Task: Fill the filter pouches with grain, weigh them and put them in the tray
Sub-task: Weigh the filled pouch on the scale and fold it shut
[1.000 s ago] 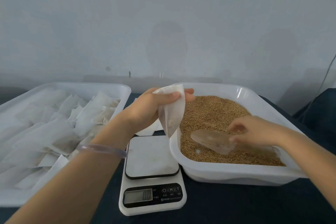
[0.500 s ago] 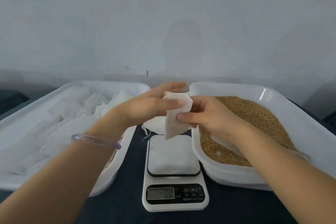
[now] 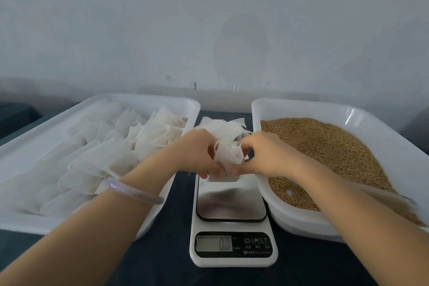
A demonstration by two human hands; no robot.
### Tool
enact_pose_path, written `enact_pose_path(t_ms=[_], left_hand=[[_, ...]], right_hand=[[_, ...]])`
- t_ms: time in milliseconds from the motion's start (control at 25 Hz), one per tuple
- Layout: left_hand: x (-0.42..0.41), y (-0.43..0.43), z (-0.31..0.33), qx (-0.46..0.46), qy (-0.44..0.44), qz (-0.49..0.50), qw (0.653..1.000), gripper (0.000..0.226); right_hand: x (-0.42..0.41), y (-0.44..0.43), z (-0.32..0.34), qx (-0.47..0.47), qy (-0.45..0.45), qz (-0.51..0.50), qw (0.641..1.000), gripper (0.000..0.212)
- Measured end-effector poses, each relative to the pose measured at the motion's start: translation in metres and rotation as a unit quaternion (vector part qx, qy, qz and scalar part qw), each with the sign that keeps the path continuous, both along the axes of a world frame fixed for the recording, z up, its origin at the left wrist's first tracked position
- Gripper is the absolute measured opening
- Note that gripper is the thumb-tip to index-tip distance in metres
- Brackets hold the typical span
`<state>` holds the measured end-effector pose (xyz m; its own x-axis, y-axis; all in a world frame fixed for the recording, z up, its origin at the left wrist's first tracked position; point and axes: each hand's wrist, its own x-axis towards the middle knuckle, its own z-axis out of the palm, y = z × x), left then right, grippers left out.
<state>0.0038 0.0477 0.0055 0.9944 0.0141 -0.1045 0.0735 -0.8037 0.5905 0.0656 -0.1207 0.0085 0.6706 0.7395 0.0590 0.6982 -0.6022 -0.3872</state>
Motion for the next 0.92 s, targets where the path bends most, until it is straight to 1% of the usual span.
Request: enact_pose_path(t_ms=[80, 120, 240, 320, 400, 480, 640, 840, 920], left_hand=[[0.002, -0.005, -0.004, 0.06, -0.009, -0.005, 0.998, 0.017], [0.003, -0.005, -0.006, 0.067, -0.008, -0.007, 0.998, 0.019], [0.003, -0.003, -0.007, 0.073, -0.02, 0.001, 0.997, 0.028], [0.006, -0.004, -0.008, 0.111, -0.025, 0.001, 0.994, 0.029], [0.009, -0.009, -0.009, 0.165, -0.02, -0.016, 0.986, 0.029], [0.012, -0.012, -0.009, 0.195, -0.006, -0.028, 0.98, 0.029], [0.011, -0.008, -0.009, 0.164, 0.011, -0.037, 0.986, 0.028], [0.01, -0.006, -0.012, 0.129, 0.003, -0.038, 0.991, 0.028], [0.011, -0.007, -0.014, 0.134, -0.004, -0.037, 0.99, 0.029]], right_hand=[[-0.001, 0.003, -0.001, -0.07, -0.034, 0.004, 0.997, 0.019], [-0.001, 0.005, 0.0, -0.085, -0.042, 0.005, 0.995, 0.02], [-0.001, 0.005, 0.003, -0.096, -0.043, 0.01, 0.994, 0.027], [-0.001, 0.009, 0.003, -0.109, -0.039, 0.012, 0.993, 0.03], [-0.002, 0.017, -0.001, -0.142, -0.061, 0.013, 0.988, 0.027], [-0.001, 0.024, -0.003, -0.165, -0.079, 0.01, 0.983, 0.028], [0.003, 0.022, -0.006, -0.168, -0.068, 0.016, 0.983, 0.04], [0.004, 0.017, -0.01, -0.14, -0.05, -0.001, 0.989, 0.038], [0.006, 0.019, -0.011, -0.143, -0.053, -0.008, 0.988, 0.038]])
